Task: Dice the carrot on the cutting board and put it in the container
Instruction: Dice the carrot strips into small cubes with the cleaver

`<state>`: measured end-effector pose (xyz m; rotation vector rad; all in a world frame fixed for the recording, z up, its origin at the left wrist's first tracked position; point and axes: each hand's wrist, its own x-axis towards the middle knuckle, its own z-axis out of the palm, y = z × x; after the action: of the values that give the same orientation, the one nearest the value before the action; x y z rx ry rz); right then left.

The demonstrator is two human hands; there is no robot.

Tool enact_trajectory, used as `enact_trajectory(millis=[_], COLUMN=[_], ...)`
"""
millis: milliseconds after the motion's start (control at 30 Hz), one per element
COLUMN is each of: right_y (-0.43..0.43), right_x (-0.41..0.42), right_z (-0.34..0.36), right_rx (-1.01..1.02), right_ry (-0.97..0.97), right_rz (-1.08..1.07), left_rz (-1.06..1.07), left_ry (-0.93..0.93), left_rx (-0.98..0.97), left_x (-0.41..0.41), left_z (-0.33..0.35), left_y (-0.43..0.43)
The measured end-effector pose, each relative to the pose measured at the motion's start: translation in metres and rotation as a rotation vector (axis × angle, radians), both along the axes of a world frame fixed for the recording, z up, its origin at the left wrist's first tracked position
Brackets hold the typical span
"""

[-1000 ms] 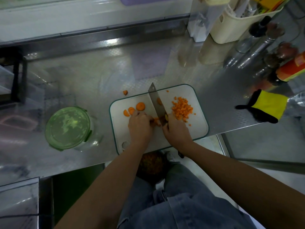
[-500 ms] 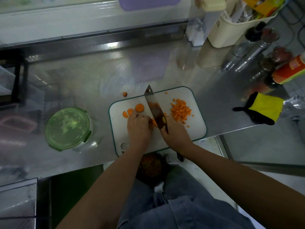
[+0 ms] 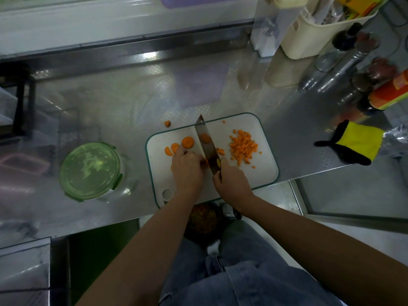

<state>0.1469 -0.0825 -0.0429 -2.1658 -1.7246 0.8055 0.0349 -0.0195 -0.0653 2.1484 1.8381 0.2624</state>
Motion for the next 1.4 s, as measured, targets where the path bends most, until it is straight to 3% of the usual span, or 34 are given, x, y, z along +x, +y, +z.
enact_trajectory(millis=[533,1100,1400], right_y=[0.011,-0.003,-0.001], right_x=[0.026,0.002,0.034], right_z=[-0.004,-0.001,-0.001], right_rx=[0.044,0.042,0.022], right_ry=[-0.032,0.161,0.063], right_rz=[-0.111,0.001,-0.109], left_rz=[-0.014,-0.046,-0.075], left_ry=[0.026,-0.01,0.008], left_rx=[-0.064,-0.002,-0.034], left_x=[0.002,-0.021,-0.021], left_z=[0.009,0.01,0.009], left_y=[0.003,-0.012,-0.015])
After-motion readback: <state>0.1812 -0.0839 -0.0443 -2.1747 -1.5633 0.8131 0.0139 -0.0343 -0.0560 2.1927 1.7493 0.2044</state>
